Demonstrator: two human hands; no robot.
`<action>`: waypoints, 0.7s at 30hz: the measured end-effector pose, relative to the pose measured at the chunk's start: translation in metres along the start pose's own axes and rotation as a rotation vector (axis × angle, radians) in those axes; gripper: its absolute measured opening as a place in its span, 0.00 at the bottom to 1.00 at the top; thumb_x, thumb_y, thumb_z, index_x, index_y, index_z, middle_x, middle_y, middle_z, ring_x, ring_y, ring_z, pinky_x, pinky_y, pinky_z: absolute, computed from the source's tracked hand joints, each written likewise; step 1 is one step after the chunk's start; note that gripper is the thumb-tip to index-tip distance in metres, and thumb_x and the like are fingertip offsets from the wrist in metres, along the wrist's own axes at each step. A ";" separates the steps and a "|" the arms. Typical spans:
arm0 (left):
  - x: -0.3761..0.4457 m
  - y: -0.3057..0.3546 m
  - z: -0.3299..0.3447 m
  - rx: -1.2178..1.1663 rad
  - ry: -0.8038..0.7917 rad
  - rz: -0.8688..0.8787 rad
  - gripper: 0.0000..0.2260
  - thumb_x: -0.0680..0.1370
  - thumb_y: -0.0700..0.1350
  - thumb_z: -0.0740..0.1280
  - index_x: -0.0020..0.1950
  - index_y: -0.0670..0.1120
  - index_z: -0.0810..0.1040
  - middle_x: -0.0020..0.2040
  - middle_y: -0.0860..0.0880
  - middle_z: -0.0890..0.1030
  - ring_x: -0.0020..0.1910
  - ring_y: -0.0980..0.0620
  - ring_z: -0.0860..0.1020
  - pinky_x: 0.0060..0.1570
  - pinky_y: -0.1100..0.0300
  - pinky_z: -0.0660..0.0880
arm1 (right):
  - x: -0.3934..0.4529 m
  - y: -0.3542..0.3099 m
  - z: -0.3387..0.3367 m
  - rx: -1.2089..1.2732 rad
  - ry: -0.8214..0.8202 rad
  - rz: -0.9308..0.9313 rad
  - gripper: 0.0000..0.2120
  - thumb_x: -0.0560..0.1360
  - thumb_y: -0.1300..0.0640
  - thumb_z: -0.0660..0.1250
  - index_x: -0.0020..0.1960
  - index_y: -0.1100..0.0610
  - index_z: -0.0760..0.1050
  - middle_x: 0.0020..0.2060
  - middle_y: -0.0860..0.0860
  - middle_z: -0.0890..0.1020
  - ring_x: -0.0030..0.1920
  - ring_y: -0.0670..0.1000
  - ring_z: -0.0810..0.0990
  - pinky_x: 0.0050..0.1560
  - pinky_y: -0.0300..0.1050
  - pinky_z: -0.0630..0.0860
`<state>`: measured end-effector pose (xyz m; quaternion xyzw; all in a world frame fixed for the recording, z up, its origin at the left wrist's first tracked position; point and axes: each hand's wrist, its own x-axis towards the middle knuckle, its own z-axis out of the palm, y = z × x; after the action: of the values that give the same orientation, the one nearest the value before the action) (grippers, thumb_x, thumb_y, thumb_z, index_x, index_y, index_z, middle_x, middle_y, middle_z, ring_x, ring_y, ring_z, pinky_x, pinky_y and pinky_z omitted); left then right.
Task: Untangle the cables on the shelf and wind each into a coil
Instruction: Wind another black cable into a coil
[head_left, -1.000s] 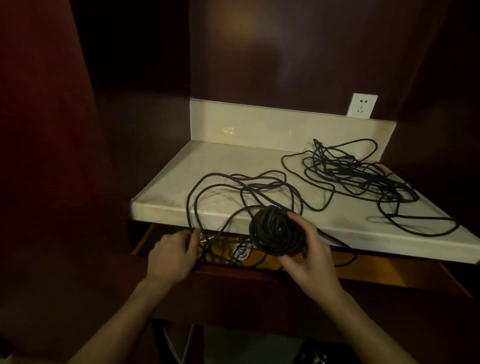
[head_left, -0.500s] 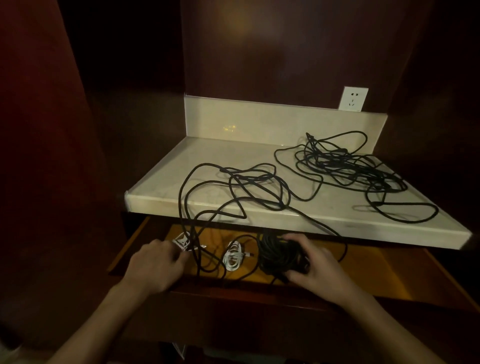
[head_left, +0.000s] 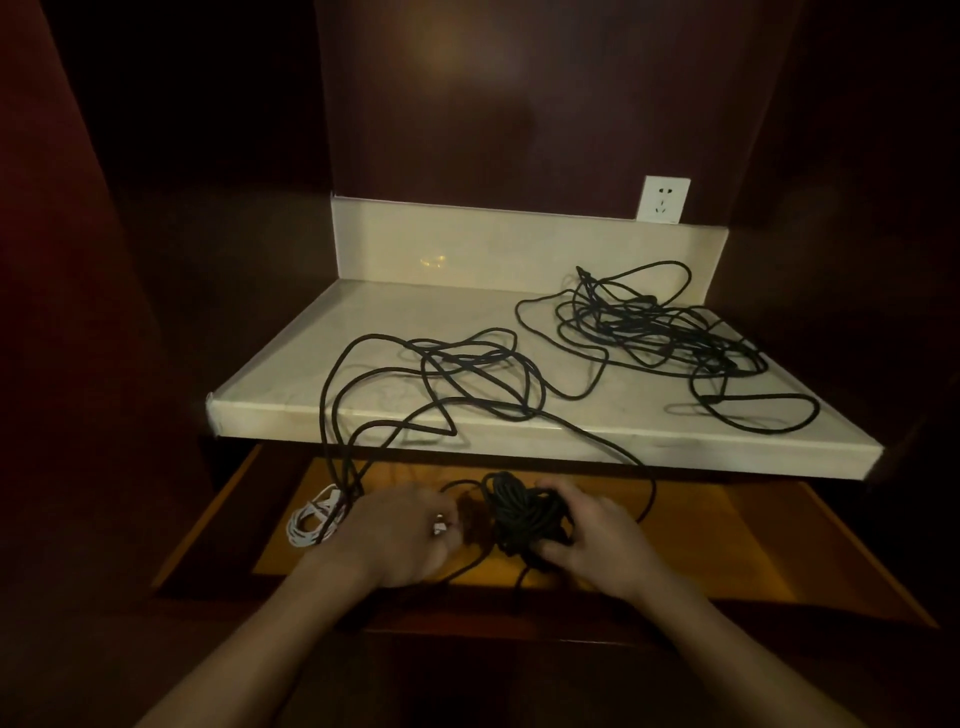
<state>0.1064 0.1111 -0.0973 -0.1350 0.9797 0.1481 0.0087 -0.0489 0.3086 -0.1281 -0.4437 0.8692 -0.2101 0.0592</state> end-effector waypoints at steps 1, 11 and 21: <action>0.008 0.003 0.002 0.008 -0.021 0.017 0.12 0.81 0.58 0.61 0.62 0.57 0.77 0.53 0.55 0.78 0.57 0.53 0.75 0.52 0.56 0.71 | 0.001 0.000 0.001 -0.010 -0.002 0.017 0.30 0.75 0.46 0.71 0.73 0.44 0.62 0.56 0.45 0.81 0.54 0.46 0.79 0.57 0.48 0.75; 0.086 0.015 0.027 -0.204 -0.207 -0.062 0.16 0.80 0.51 0.65 0.68 0.55 0.71 0.54 0.52 0.80 0.52 0.53 0.78 0.49 0.57 0.74 | 0.049 0.006 0.017 -0.096 -0.024 0.266 0.21 0.75 0.51 0.72 0.65 0.50 0.68 0.57 0.50 0.79 0.59 0.52 0.78 0.57 0.50 0.79; 0.111 0.011 0.040 -0.075 -0.176 -0.149 0.24 0.80 0.52 0.65 0.75 0.49 0.67 0.69 0.46 0.74 0.69 0.47 0.72 0.55 0.59 0.68 | 0.095 0.017 0.051 -0.455 -0.187 0.242 0.27 0.80 0.62 0.62 0.76 0.59 0.58 0.68 0.61 0.70 0.65 0.60 0.75 0.61 0.51 0.75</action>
<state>-0.0044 0.1036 -0.1392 -0.1941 0.9562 0.1948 0.1008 -0.1040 0.2263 -0.1735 -0.3560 0.9315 0.0408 0.0627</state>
